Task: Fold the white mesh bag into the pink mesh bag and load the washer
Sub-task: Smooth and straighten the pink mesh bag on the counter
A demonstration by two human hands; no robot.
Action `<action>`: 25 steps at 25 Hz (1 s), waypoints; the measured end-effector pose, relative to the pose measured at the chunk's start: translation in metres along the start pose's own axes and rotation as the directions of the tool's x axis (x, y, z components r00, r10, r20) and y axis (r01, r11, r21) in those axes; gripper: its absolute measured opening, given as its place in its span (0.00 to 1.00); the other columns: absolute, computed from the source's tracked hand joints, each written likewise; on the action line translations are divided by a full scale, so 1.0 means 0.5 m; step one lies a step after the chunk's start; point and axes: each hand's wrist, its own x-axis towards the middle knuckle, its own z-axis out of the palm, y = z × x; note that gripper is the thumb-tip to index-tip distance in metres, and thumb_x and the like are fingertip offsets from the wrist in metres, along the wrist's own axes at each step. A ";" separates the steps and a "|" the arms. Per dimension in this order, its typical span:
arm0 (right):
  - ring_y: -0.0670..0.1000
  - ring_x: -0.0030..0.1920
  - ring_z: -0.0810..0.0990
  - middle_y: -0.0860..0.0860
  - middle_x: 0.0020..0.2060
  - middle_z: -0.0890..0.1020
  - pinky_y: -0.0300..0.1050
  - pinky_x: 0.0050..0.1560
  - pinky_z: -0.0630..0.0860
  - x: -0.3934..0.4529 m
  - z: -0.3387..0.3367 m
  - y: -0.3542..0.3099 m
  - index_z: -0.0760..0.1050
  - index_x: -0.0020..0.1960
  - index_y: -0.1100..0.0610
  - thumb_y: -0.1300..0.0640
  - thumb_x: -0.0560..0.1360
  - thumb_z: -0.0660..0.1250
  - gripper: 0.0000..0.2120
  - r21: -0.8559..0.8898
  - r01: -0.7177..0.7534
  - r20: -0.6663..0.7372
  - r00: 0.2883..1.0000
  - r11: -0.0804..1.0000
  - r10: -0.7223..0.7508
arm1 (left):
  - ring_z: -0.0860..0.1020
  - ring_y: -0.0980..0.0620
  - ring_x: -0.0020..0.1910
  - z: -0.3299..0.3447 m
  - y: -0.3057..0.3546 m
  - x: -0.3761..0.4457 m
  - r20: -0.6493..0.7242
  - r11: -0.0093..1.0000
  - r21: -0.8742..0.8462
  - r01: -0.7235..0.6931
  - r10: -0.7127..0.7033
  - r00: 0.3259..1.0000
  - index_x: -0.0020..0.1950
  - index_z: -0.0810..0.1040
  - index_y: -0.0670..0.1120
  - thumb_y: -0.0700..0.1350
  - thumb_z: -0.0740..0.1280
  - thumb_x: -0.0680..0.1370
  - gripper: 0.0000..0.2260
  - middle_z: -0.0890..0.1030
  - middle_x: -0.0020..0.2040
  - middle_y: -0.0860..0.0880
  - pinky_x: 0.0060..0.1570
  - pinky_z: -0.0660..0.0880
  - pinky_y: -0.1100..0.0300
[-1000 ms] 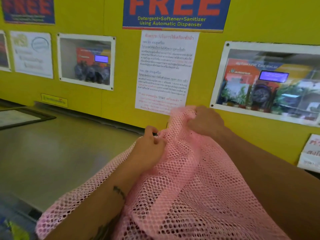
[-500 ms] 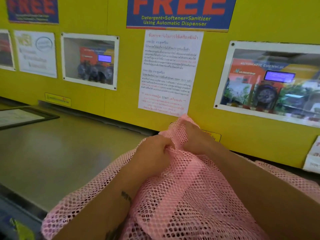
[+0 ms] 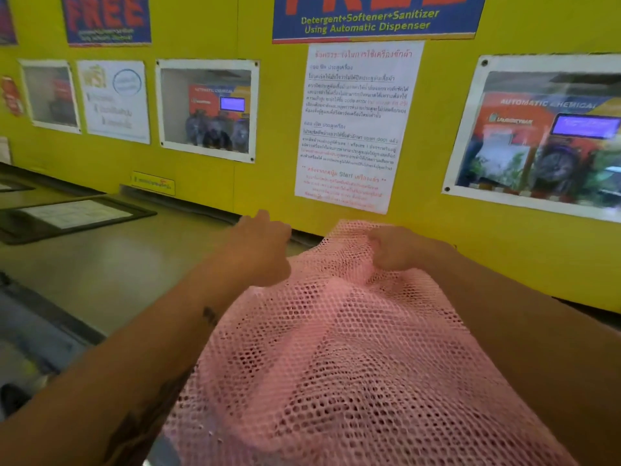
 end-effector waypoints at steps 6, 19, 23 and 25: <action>0.52 0.62 0.75 0.49 0.63 0.76 0.45 0.59 0.72 -0.099 -0.048 -0.038 0.72 0.69 0.51 0.52 0.75 0.67 0.22 -0.037 0.062 0.062 0.996 0.997 -0.059 | 0.64 0.47 0.73 0.078 0.043 -0.062 0.150 0.928 -0.299 -0.224 0.277 0.949 0.74 0.65 0.59 0.70 0.55 0.73 0.31 0.66 0.75 0.50 0.71 0.62 0.43; 0.39 0.48 0.73 0.36 0.50 0.73 0.44 0.48 0.73 -0.457 -0.014 -0.079 0.66 0.63 0.38 0.31 0.72 0.61 0.22 -0.013 0.282 0.209 0.939 0.959 -0.273 | 0.56 0.46 0.78 0.146 0.013 -0.042 0.302 0.984 -0.158 -0.085 0.130 0.944 0.78 0.55 0.56 0.80 0.50 0.65 0.47 0.57 0.80 0.47 0.75 0.53 0.43; 0.37 0.46 0.70 0.34 0.46 0.70 0.45 0.50 0.70 -0.529 0.029 -0.080 0.66 0.64 0.40 0.36 0.74 0.62 0.21 -0.026 0.392 0.020 0.920 0.920 -0.391 | 0.70 0.44 0.69 0.090 0.038 -0.083 0.115 0.969 -0.187 -0.161 0.184 0.976 0.73 0.68 0.50 0.67 0.61 0.74 0.33 0.71 0.73 0.45 0.68 0.66 0.49; 0.43 0.49 0.73 0.39 0.51 0.75 0.48 0.52 0.74 -0.542 0.055 -0.076 0.70 0.62 0.42 0.40 0.76 0.64 0.16 -0.017 0.451 0.015 0.892 0.892 -0.451 | 0.75 0.47 0.60 0.058 0.063 -0.119 -0.057 0.939 -0.277 -0.206 0.198 0.979 0.67 0.74 0.52 0.59 0.64 0.77 0.21 0.78 0.62 0.48 0.60 0.71 0.52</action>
